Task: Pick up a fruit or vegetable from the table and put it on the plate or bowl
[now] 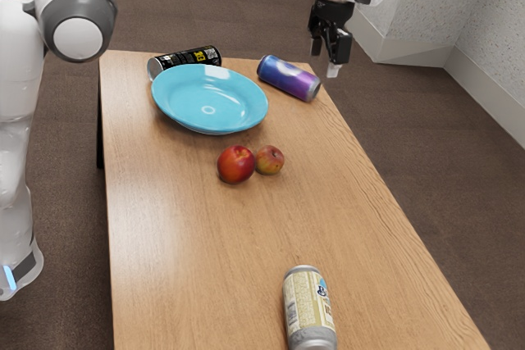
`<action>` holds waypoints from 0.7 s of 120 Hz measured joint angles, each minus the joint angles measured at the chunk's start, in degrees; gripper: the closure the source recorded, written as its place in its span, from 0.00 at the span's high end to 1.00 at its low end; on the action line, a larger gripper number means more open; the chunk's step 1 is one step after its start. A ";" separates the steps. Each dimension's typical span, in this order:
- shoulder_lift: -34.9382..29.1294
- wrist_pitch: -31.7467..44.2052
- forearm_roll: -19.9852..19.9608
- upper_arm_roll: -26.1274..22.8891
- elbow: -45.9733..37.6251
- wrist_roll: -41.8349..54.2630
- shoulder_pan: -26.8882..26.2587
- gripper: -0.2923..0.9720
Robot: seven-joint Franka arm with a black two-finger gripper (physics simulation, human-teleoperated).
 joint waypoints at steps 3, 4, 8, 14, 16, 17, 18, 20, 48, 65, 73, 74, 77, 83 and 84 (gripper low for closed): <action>0.02 -0.11 -0.04 0.01 0.03 0.11 0.00 0.77; 0.02 -0.14 -0.05 0.01 0.04 0.14 0.01 0.77; 0.03 -0.26 -0.09 0.00 0.06 0.28 0.00 0.77; 0.03 -0.41 -0.12 0.00 0.08 0.48 -0.04 0.77; 0.03 -0.45 -0.14 0.01 0.08 0.53 -0.03 0.77; 0.03 -0.47 -0.14 0.01 0.08 0.56 -0.02 0.77; 0.03 -0.48 -0.15 0.01 0.08 0.59 -0.01 0.77; 0.04 -0.52 -0.15 -0.01 0.08 0.63 0.00 0.77; 0.29 -0.69 -0.19 -0.24 1.12 1.16 -0.57 0.77; 6.03 0.51 -0.15 0.34 1.14 1.50 0.45 0.77; 7.51 1.24 -0.14 0.49 0.85 1.66 1.10 0.77; 7.63 1.31 -0.13 0.50 0.83 1.68 1.14 0.77; 8.00 1.52 -0.11 0.55 0.78 1.73 1.23 0.77; 8.60 1.86 -0.08 1.04 0.70 1.82 1.23 0.77; 8.67 1.91 -0.07 1.16 0.69 1.84 1.25 0.77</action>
